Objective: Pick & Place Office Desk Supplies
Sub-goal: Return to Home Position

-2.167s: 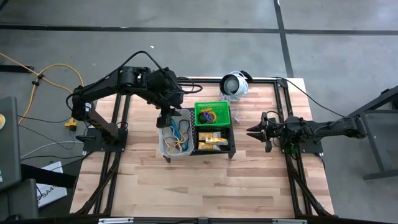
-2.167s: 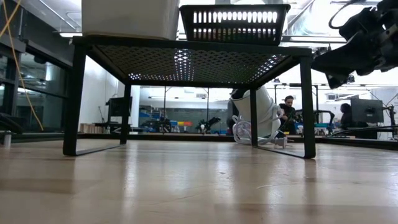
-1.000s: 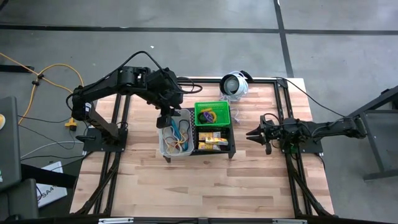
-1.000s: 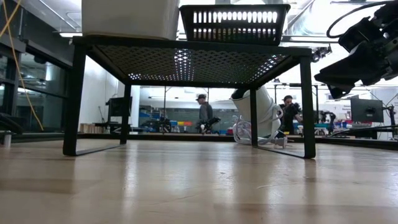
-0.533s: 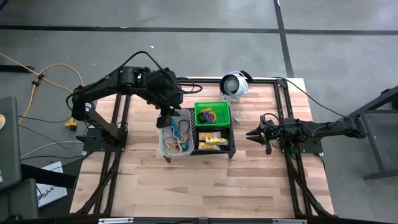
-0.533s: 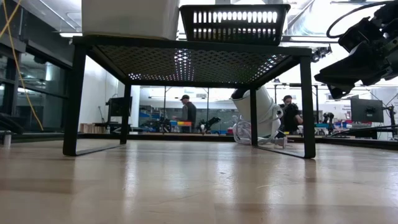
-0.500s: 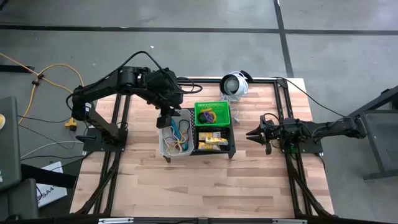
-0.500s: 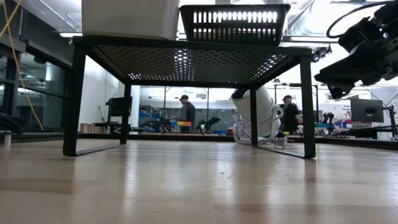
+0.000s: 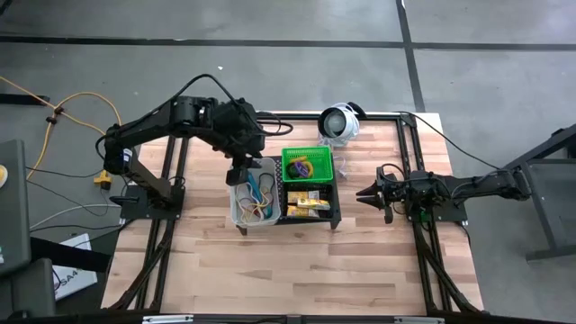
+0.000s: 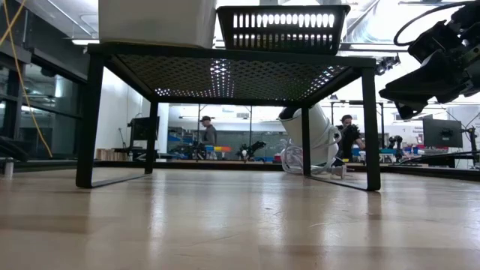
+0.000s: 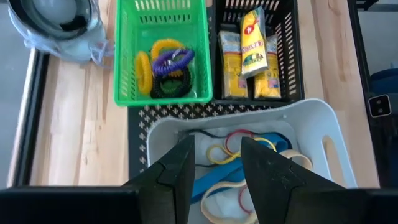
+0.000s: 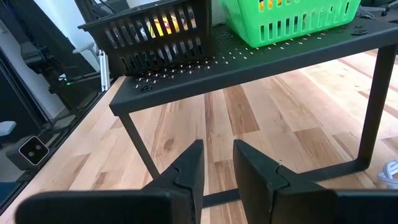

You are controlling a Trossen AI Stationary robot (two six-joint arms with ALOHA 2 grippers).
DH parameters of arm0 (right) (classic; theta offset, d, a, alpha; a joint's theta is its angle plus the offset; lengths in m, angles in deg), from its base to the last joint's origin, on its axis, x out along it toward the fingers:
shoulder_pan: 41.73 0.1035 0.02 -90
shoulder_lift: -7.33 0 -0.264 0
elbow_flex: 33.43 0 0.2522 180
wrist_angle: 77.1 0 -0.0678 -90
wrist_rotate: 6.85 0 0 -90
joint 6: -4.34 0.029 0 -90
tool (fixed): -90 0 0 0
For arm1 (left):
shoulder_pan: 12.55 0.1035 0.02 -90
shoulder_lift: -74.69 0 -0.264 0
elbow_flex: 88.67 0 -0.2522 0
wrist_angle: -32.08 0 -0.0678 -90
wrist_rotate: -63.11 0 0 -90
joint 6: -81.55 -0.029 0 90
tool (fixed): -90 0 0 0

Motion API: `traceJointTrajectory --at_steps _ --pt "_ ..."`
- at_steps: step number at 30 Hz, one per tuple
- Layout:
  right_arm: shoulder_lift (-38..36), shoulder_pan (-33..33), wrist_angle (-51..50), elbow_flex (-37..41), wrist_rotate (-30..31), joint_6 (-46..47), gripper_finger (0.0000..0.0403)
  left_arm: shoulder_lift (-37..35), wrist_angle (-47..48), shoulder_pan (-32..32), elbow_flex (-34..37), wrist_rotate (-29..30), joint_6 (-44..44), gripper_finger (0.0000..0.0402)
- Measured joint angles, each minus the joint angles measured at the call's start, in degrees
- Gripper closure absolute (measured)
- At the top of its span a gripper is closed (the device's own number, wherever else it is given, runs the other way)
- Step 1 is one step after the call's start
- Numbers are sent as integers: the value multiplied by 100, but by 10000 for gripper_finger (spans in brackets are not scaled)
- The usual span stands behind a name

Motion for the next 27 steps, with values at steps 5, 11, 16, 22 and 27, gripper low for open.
traceJointTrajectory --at_steps 5,11,16,22,27 --pt "0 0 2 0 1 0 330 -108 120 -175 125 48 120 276" --pt "0 -2 4 0 2 0 330 -774 56 -497 582 360 184 276" --pt "0 -2 9 0 2 0 330 -1495 -500 -843 1421 667 379 276" --pt "0 -2 9 0 2 0 330 -2566 -1292 -1436 2876 812 896 276" --pt "0 -2 11 0 2 0 330 -3485 -2036 -2192 3956 1032 1128 276"
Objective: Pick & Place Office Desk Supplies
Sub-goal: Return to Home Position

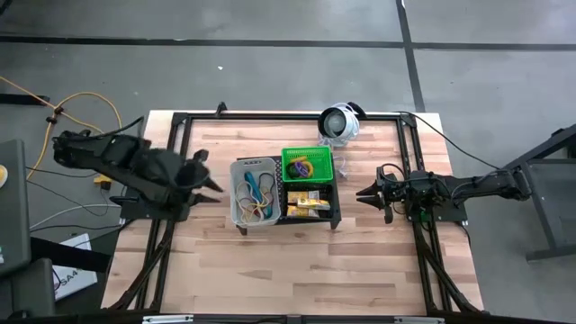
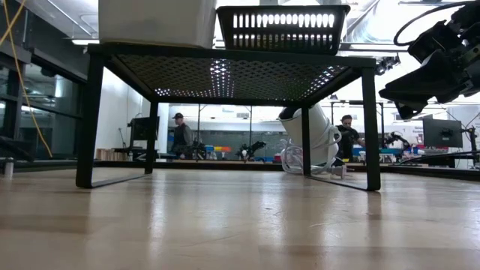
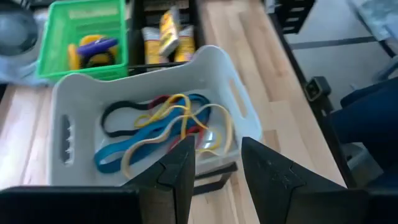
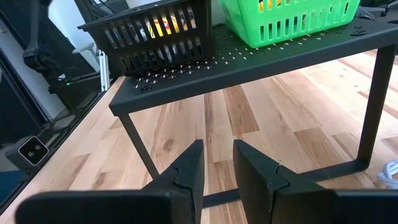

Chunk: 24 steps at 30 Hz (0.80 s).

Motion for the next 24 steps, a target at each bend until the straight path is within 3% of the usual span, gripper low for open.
traceJointTrajectory --at_steps 7,14,24 --pt "0 0 0 0 0 0 330 -922 -830 -1049 1214 113 -1 276" --pt "0 0 0 0 0 0 330 -1327 -1684 -2016 2064 111 -116 276" --pt "0 0 0 0 0 0 330 -2006 -2679 -2785 3197 268 -155 276"
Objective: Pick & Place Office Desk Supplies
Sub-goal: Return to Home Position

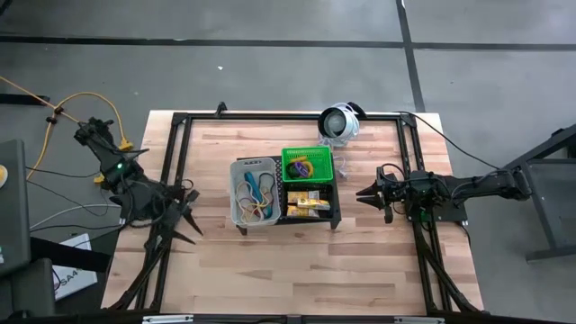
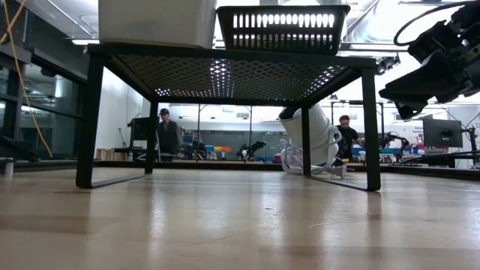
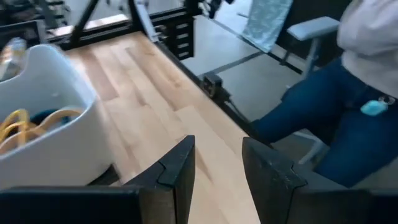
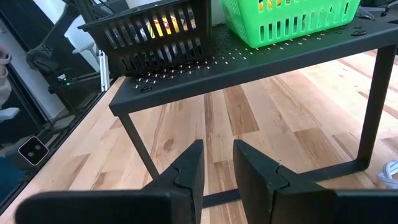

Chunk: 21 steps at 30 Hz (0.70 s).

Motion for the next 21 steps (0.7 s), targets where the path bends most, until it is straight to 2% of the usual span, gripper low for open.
traceJointTrajectory --at_steps 10,14,21 --pt "0 0 0 0 0 0 330 -1377 -153 -15 1345 785 540 276" --pt "0 0 0 0 0 0 330 -1826 -173 -14 1858 871 902 276" --pt "0 2 0 2 0 0 330 -2251 -425 -14 2396 966 878 276"
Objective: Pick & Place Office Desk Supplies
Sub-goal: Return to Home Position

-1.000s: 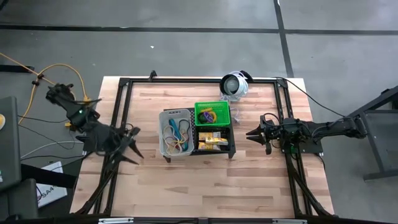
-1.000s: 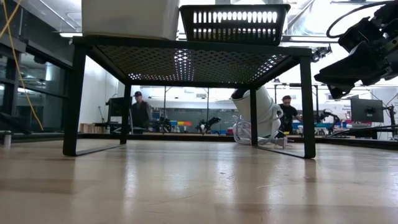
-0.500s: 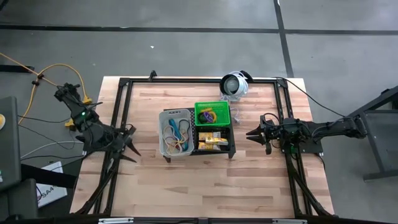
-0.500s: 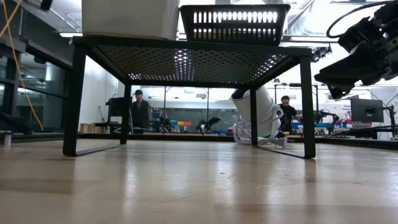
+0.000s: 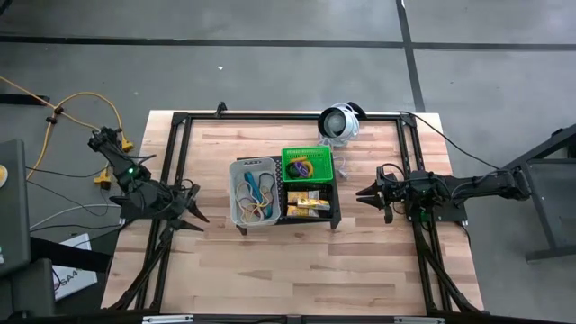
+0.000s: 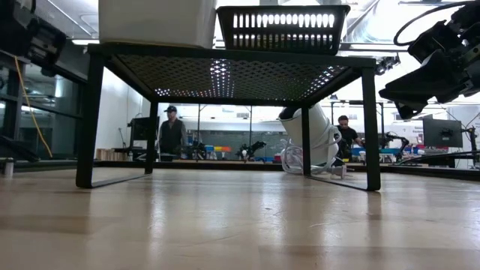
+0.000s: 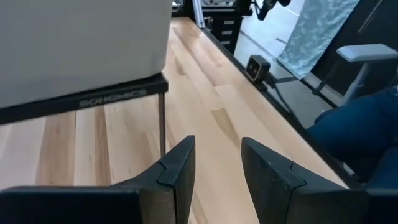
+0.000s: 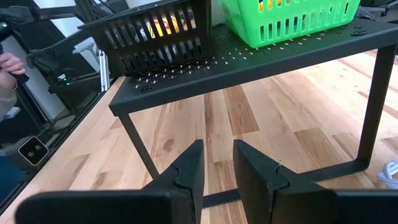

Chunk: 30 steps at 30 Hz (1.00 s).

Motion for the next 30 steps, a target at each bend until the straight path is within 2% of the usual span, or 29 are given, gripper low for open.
traceJointTrajectory --at_steps 6,12,22,30 --pt "0 -1 0 -2 0 0 330 -152 -28 0 315 31 181 276" --pt "0 -2 0 -2 0 0 330 -306 -503 0 694 41 35 276" --pt "-2 -2 0 -2 -1 0 330 -348 -662 0 816 680 2 276" --pt "-1 -2 0 -2 -1 0 330 -346 -1157 2 1220 706 -38 276"
